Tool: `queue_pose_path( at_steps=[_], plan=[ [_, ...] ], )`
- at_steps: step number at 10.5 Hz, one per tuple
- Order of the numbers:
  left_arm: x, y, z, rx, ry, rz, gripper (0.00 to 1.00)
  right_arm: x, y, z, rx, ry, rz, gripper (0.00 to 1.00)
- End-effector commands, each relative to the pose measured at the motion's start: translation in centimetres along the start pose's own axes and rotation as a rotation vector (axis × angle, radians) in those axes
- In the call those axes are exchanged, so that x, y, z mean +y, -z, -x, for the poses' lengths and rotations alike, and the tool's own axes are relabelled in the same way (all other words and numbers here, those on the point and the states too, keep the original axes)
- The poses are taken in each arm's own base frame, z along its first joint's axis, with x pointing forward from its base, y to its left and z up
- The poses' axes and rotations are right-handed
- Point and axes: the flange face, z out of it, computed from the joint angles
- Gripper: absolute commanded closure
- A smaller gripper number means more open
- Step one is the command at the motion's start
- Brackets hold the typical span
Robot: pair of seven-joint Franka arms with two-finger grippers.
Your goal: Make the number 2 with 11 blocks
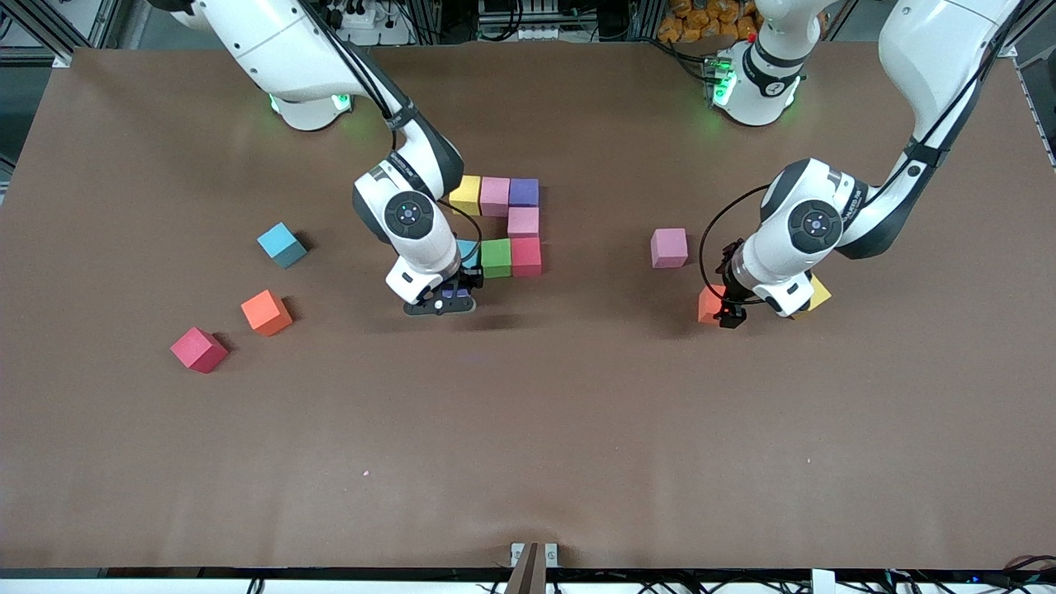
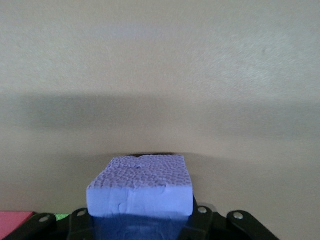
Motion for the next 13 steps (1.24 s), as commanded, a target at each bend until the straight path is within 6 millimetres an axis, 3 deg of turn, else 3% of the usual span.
queue_pose_path(
  at_steps=[1, 9, 10, 13],
  plan=[
    [0.3, -0.1, -0.3, -0.017, -0.017, 0.009, 0.0, -0.9, -0.8, -0.3, 0.005, -0.002, -0.003, 0.68],
    [0.8, -2.7, -2.2, -0.02, -0.01, 0.013, 0.0, -2.1, -1.3, 0.3, 0.006, -0.025, -0.004, 0.64],
    [0.8, -2.8, -2.2, -0.021, -0.01, 0.016, 0.0, -2.1, -1.3, 0.3, 0.006, -0.024, -0.003, 0.57],
    [0.7, -3.5, -2.1, -0.027, -0.012, 0.006, 0.0, -1.9, -1.4, 0.1, 0.005, -0.023, 0.0, 0.0]
  ],
)
